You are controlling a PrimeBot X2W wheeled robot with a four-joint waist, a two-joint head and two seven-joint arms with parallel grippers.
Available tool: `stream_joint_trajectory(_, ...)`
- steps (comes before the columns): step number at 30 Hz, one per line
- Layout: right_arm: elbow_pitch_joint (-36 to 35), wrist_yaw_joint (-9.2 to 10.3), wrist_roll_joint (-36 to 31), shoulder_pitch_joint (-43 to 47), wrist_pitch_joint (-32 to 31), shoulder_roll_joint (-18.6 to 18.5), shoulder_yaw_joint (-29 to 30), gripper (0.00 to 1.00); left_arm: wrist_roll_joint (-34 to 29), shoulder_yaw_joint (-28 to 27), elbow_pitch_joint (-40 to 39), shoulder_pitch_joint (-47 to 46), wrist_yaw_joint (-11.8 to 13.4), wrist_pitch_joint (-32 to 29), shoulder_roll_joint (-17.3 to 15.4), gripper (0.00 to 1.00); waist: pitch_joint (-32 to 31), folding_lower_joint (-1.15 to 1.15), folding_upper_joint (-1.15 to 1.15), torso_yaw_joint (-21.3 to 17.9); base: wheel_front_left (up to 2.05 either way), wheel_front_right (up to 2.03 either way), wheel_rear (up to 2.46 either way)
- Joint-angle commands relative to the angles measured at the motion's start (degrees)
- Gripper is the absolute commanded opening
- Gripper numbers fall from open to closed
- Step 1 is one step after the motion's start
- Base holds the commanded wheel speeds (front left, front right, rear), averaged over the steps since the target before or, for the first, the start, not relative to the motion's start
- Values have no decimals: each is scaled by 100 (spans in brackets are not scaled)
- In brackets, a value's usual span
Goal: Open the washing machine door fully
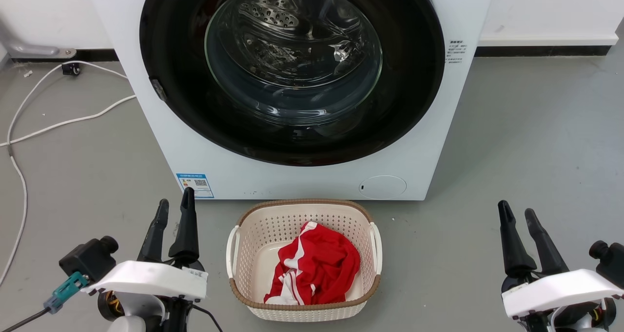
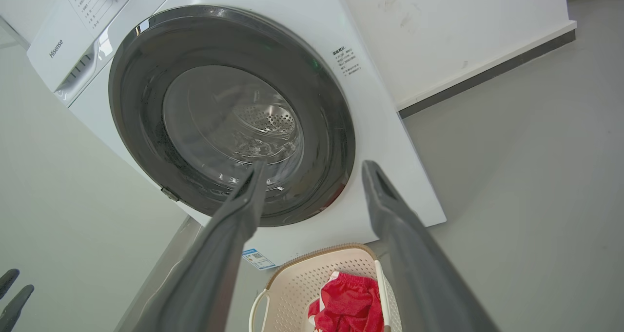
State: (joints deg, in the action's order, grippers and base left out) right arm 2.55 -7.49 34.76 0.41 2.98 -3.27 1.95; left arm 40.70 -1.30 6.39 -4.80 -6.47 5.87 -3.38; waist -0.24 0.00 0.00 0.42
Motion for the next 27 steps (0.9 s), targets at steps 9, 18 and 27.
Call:
stream_joint_trajectory(9, -184, 0, -813, 64, 19, 12, 75, 100, -809, 161, -39, -25, 59, 183, -118, 100, -9, 0, 0, 15, 0, 0, 0)
stream_joint_trajectory(18, -270, 0, -1439, 137, -16, 18, 91, 100, -1397, 273, 14, -36, 117, 316, -170, 100, -16, 0, 0, 17, 0, 0, 0)
stream_joint_trajectory(27, -326, 0, -1952, 204, -29, 24, 81, 100, -1917, 373, 65, -42, 181, 443, -223, 100, -15, 0, 0, 21, 0, 0, 0)
